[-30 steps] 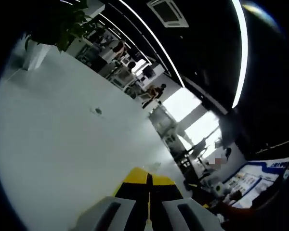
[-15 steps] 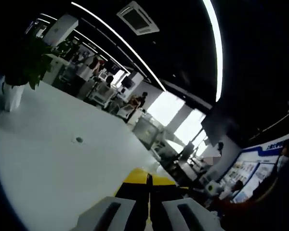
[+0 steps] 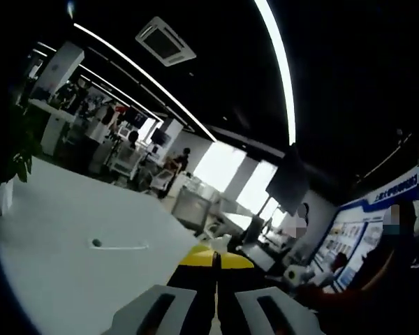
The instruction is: Compare the silicone blocks by pressing each to a similar depth, holding the contact briefly, and releasing to observe deformation and rebound differences across the visible hardness samples.
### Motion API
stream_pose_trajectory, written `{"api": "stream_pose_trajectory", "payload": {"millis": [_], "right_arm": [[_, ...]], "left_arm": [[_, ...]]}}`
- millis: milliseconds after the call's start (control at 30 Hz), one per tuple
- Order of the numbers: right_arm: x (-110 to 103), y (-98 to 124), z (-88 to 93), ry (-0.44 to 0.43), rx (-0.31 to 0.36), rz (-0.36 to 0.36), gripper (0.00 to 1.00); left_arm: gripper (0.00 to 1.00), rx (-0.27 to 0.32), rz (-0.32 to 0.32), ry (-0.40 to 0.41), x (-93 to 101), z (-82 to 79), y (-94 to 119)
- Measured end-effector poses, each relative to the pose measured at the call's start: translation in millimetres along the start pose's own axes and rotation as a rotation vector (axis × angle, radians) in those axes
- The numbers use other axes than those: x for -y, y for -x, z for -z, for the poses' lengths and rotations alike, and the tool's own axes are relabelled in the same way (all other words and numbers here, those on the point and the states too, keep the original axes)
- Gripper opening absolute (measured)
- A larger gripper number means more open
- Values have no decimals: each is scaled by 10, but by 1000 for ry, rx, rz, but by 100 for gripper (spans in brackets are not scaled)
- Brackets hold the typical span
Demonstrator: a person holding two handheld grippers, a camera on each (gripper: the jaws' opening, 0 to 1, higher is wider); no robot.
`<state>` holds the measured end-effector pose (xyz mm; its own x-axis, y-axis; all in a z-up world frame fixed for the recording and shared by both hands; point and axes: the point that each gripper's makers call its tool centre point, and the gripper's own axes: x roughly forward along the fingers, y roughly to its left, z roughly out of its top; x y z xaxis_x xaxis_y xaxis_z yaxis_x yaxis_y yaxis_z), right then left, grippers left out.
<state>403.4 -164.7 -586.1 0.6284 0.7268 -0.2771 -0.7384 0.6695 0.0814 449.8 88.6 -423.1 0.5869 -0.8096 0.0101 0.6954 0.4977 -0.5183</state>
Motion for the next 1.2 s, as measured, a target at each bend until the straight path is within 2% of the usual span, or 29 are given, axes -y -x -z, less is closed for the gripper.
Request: {"api": "stream_pose_trajectory", "payload": {"millis": [167, 300, 400, 467, 700, 833, 900, 1100, 1200], "right_arm": [[-89, -16, -262, 13, 41, -41, 96], [-134, -9, -561, -11, 101, -81, 96], [-158, -21, -702, -16, 108, -102, 96], [-195, -20, -773, -4, 108, -125, 91], [-265, -51, -1011, -17, 141, -188, 91], [-330, -71, -1152, -6, 171, -238, 82], [-361, -88, -1210, -9, 183, -259, 84], [-507, -127, -1408, -37, 217, -335, 81], [-615, -160, -1448, -40, 215, -372, 79]], "left_arm": [[0, 5, 48, -18, 206, -127, -62], [0, 5, 68, -29, 328, -199, -117], [0, 8, 85, -38, 421, -239, -151], [0, 11, 102, -47, 497, -255, -172], [0, 17, 150, -60, 789, -264, -240], [0, 11, 188, -81, 940, -224, -274], [0, 10, 190, -87, 983, -218, -285], [0, 12, 212, -82, 1099, -211, -305], [0, 12, 219, -84, 1138, -196, -314]]}}
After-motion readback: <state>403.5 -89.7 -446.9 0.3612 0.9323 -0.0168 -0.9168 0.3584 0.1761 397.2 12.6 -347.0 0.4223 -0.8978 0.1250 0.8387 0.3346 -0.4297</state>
